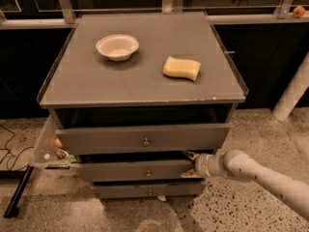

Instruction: Open middle drawer

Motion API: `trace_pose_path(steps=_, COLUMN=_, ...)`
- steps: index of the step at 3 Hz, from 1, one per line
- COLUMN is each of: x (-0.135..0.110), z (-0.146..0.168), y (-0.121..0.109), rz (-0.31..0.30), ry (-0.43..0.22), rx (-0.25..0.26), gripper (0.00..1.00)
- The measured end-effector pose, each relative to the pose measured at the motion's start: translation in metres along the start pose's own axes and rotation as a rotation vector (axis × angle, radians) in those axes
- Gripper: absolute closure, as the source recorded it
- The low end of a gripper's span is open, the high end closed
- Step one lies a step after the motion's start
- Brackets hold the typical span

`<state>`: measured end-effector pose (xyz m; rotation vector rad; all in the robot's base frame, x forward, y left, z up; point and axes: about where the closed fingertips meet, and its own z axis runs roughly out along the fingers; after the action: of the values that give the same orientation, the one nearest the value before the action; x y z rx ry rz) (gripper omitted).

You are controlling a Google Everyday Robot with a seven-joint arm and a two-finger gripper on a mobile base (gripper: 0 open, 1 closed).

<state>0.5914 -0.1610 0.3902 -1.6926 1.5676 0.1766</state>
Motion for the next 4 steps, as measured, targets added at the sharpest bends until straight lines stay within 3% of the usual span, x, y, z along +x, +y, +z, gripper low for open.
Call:
trace_pose_path(steps=2, x=-0.006, z=-0.006, y=-0.005, rz=0.000, ry=0.000, rx=0.000, gripper=0.85)
trace_pose_path(steps=3, x=-0.007, z=-0.008, y=-0.006, rz=0.000, ry=0.000, rx=0.000, gripper=1.00)
trace_pose_path(steps=4, x=-0.009, z=-0.014, y=0.004, rz=0.016, ry=0.003, rx=-0.007, gripper=1.00)
